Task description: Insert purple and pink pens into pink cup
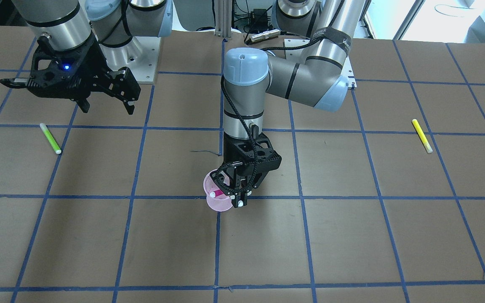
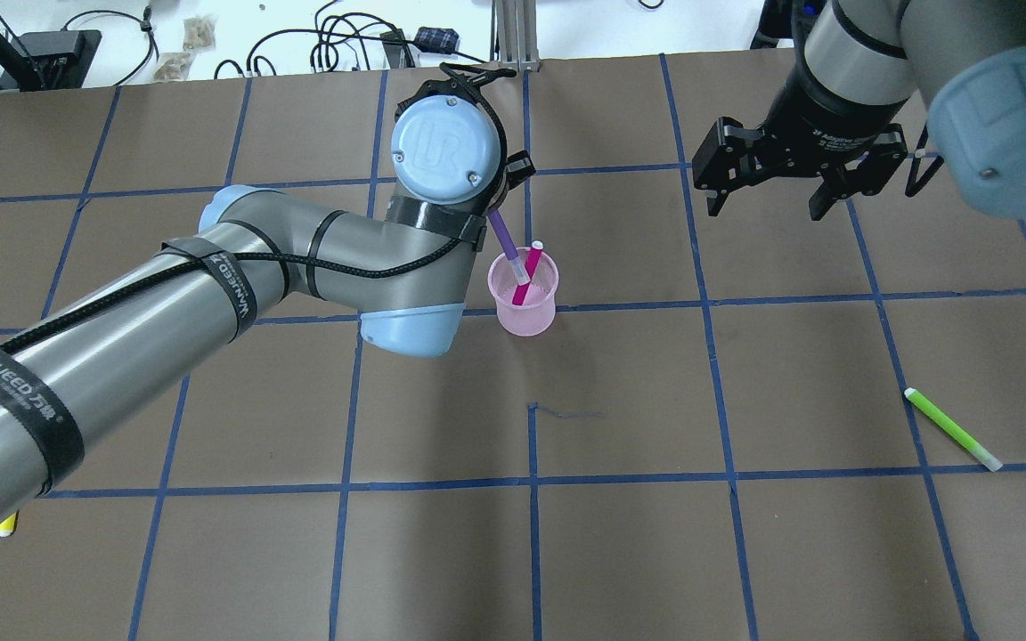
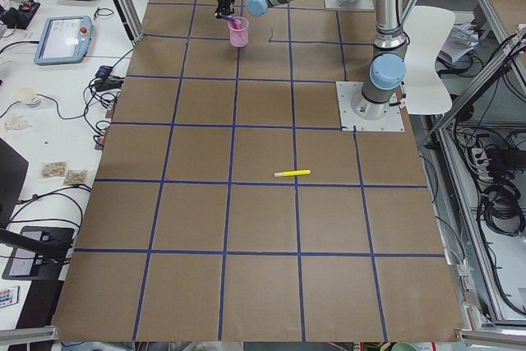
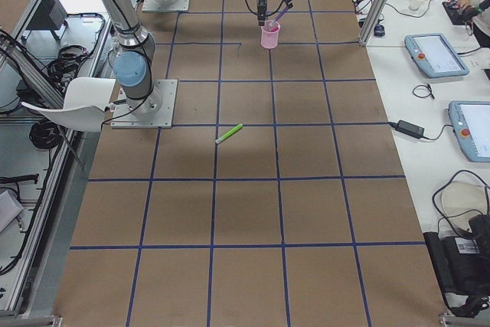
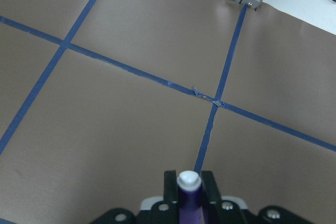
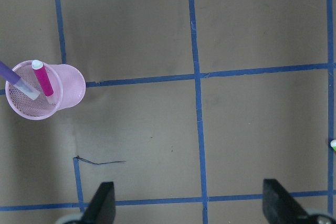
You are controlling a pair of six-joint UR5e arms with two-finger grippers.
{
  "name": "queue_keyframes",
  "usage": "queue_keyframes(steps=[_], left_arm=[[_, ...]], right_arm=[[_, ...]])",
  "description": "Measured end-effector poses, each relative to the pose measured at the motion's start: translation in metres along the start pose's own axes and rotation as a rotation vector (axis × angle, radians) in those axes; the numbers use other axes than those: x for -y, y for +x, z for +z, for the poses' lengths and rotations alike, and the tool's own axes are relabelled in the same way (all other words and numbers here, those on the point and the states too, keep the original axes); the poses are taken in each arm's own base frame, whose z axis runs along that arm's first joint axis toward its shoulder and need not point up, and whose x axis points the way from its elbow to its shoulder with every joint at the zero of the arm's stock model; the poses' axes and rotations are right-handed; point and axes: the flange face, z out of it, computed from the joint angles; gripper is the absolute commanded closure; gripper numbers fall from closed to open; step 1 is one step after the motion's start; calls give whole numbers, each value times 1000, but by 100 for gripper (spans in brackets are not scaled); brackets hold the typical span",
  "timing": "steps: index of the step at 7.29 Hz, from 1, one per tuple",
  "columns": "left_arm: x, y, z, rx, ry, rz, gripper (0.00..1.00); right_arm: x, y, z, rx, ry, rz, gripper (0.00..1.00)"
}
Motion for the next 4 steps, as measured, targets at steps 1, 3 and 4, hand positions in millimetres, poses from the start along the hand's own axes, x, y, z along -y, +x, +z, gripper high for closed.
queue_keyframes(steps=[1,3,4], left_arm=[[-4,-1,2,-4,3,3,100],[-13,1,5,-5,1,11,100],[-18,4,7,-2,0,19,100]], right_arm=[[0,0,0,0,0,0,0],[0,1,0,0,0,0,0],[0,1,0,0,-1,1,0]])
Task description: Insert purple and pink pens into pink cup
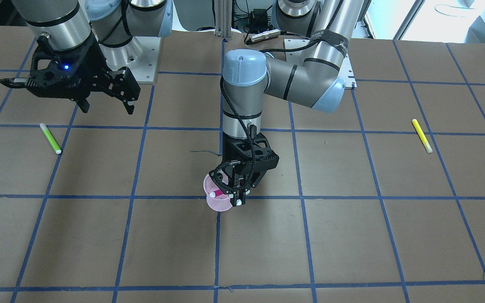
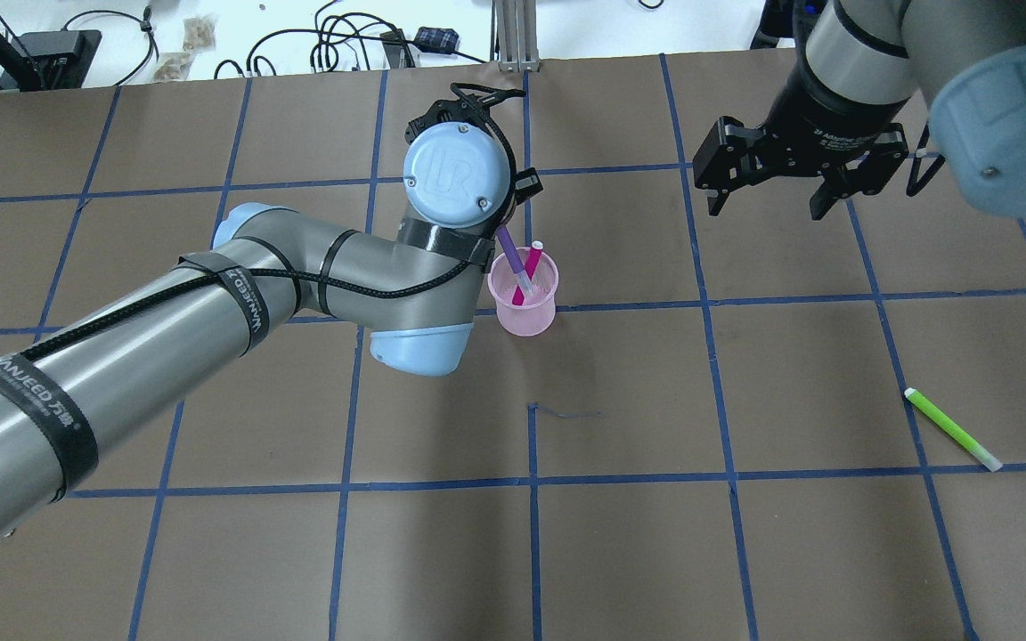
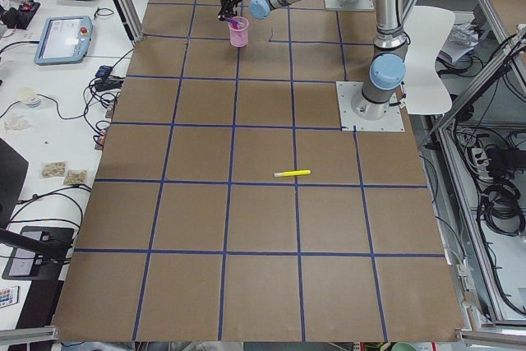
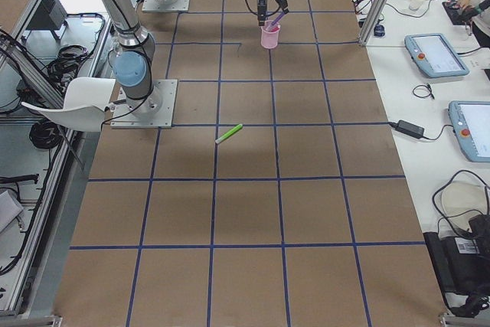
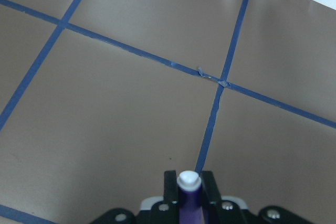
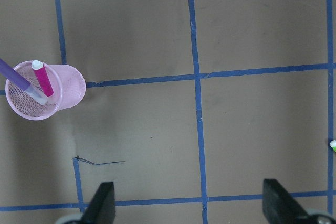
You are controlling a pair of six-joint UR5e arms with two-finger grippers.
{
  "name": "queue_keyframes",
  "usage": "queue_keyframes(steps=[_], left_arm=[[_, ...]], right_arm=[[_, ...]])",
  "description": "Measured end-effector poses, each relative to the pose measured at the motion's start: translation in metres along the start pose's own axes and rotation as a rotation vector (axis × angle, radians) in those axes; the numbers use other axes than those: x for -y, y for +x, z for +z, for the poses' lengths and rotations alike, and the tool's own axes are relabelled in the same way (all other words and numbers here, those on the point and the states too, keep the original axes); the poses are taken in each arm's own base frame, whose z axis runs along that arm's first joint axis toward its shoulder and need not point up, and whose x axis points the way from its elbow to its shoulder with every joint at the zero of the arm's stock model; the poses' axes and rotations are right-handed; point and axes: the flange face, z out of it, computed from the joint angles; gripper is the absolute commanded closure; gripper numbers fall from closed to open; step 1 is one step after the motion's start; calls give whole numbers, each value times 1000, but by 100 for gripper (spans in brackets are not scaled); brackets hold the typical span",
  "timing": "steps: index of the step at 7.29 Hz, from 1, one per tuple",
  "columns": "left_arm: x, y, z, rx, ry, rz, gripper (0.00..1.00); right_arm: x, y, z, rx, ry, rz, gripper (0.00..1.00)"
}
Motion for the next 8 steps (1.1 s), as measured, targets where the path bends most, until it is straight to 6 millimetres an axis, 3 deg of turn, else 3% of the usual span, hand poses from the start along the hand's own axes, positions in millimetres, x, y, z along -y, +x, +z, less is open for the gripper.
queue_keyframes(steps=[1,2,3,8], left_arm=[[-4,2,2,2,3,6,81],[-6,4,4,-1,8,9,24],[-8,6,6,-6,13,10,0],[-7,9,-1,-21,28,21,0]], right_arm=[[0,0,1,0,-2,0,0],[0,0,1,1,-3,0,0],[0,0,2,1,-4,0,0],[-1,0,4,-1,-9,1,0]])
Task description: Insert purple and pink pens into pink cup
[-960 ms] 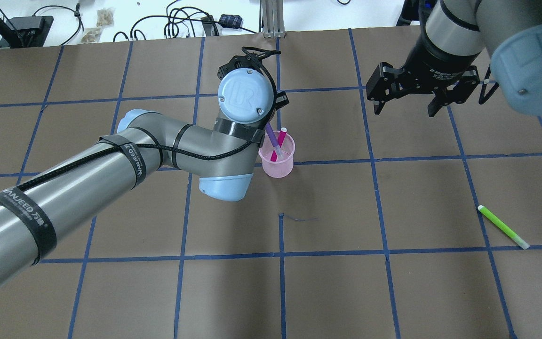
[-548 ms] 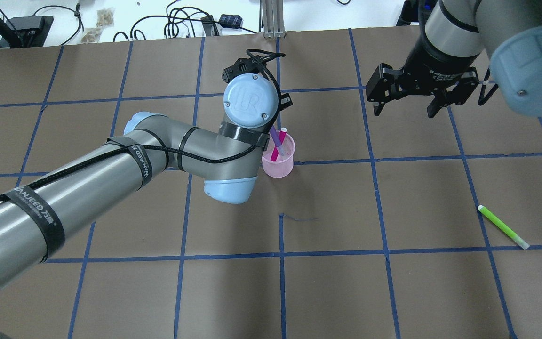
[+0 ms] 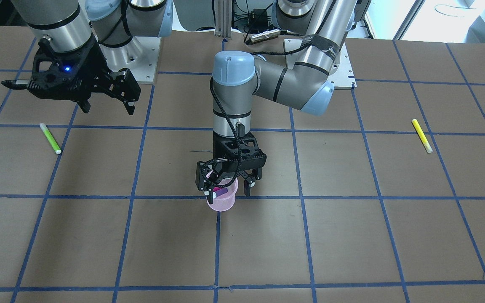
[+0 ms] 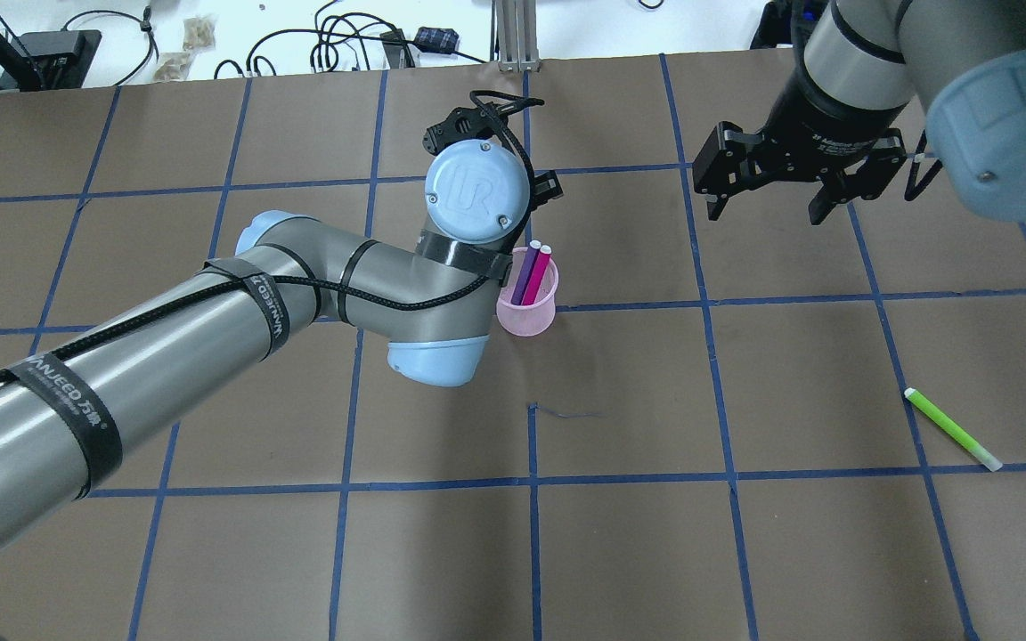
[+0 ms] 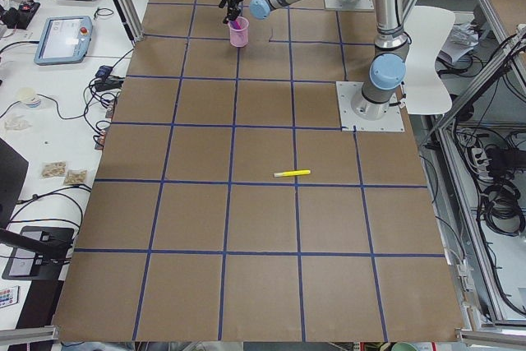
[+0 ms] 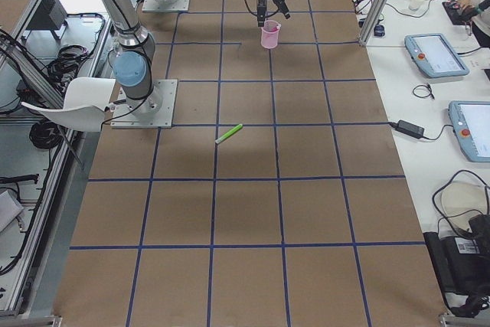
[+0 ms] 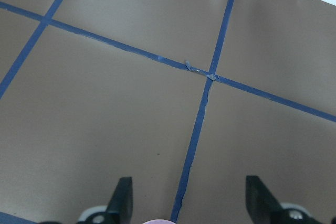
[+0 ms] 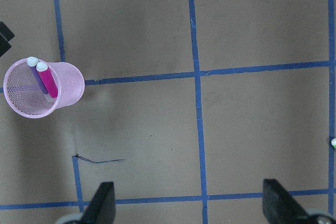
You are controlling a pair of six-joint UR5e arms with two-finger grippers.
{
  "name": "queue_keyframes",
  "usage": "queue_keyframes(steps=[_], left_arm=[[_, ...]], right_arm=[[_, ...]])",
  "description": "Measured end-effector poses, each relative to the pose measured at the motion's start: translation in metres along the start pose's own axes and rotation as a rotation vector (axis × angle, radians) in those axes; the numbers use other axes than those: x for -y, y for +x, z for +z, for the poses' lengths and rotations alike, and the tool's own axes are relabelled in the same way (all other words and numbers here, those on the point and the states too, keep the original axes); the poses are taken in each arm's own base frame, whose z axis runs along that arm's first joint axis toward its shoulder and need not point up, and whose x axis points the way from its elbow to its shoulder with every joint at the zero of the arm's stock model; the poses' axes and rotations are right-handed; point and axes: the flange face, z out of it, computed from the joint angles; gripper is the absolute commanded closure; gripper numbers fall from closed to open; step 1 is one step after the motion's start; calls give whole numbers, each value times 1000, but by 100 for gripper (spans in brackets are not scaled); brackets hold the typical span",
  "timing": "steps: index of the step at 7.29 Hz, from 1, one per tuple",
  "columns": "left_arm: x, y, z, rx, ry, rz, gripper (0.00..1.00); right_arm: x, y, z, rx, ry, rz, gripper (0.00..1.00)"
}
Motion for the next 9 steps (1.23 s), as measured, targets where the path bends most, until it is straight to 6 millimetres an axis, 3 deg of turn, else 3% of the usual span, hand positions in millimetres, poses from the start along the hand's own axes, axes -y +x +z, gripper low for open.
queue_keyframes(steps=[2,3,5,7,9], left_arm=[[17,-5,-10,-5,14,11,0],[35,-19,-9,9,-8,44,0],[92,-69,-7,34,-187,115,0],[142,-110,-37,76,-356,211,0],[165,-158,-82,107,-501,287,0]], right_arm=[[0,0,0,1,-1,0,0],[0,0,1,2,-2,0,0],[0,0,1,6,-3,2,0],[-1,-1,2,10,-6,3,0],[-1,-1,1,8,-3,2,0]])
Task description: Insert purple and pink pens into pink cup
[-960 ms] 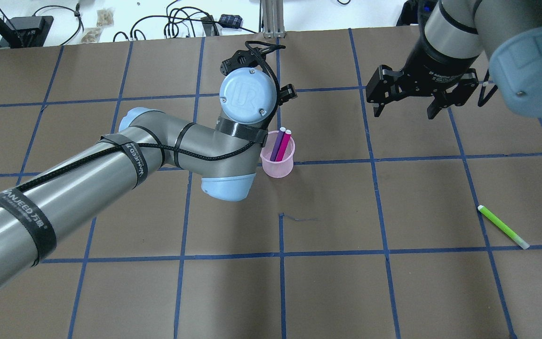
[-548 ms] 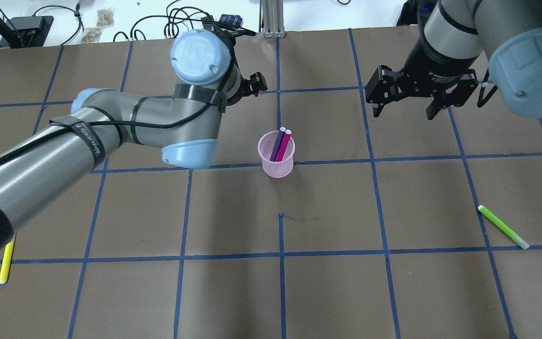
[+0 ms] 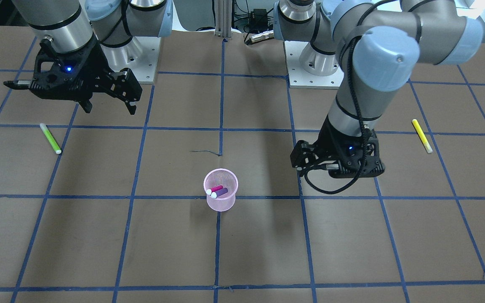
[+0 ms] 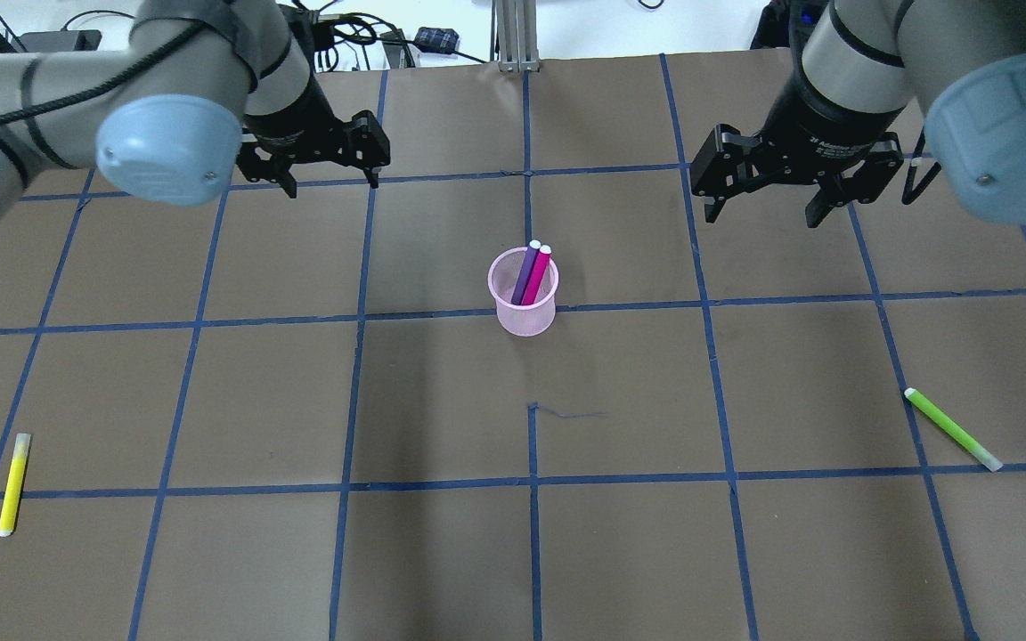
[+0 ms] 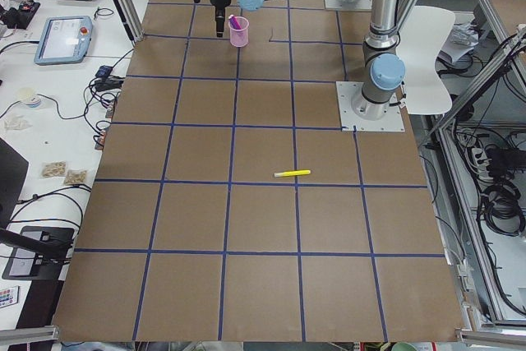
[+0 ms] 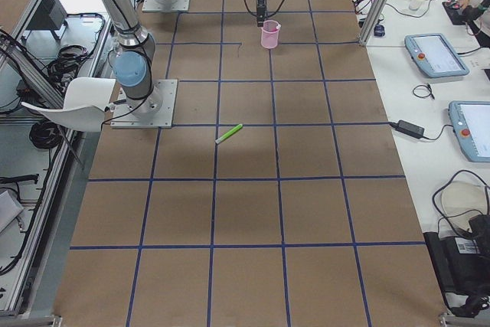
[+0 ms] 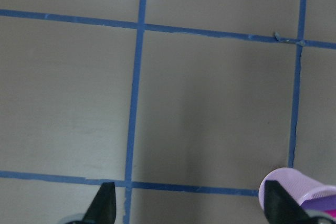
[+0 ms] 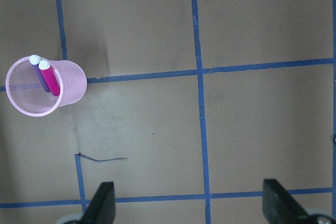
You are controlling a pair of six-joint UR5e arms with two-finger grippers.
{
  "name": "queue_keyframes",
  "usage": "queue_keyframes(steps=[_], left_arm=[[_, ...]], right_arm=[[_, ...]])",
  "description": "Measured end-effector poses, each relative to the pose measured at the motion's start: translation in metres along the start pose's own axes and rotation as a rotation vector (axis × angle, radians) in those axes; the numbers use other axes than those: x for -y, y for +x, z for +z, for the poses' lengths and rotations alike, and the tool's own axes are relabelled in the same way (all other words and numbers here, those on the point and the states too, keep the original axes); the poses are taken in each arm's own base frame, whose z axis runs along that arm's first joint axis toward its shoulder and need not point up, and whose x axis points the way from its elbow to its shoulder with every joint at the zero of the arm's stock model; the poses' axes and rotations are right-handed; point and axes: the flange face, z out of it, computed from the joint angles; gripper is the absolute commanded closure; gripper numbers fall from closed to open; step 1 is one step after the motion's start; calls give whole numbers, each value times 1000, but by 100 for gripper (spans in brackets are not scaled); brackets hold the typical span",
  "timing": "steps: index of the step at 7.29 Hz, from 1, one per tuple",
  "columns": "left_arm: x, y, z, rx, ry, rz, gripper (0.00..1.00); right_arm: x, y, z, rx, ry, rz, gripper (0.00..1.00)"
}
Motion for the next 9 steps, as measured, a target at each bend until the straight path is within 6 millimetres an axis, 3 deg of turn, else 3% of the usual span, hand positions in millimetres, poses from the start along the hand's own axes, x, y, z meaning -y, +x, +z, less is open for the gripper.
queue_keyframes(steps=[1,3,6,9], left_arm=[[-17,-22,-22,5,-52,41,0],[-45,-42,-50,5,-87,62,0],[-64,-48,-60,5,-90,58,0],[-67,-49,-59,6,-91,57,0]], right_arm=[[0,0,0,2,0,-2,0],[-1,1,4,-6,-12,-1,0],[0,6,1,-75,7,-34,0],[1,7,2,-94,11,-50,0]])
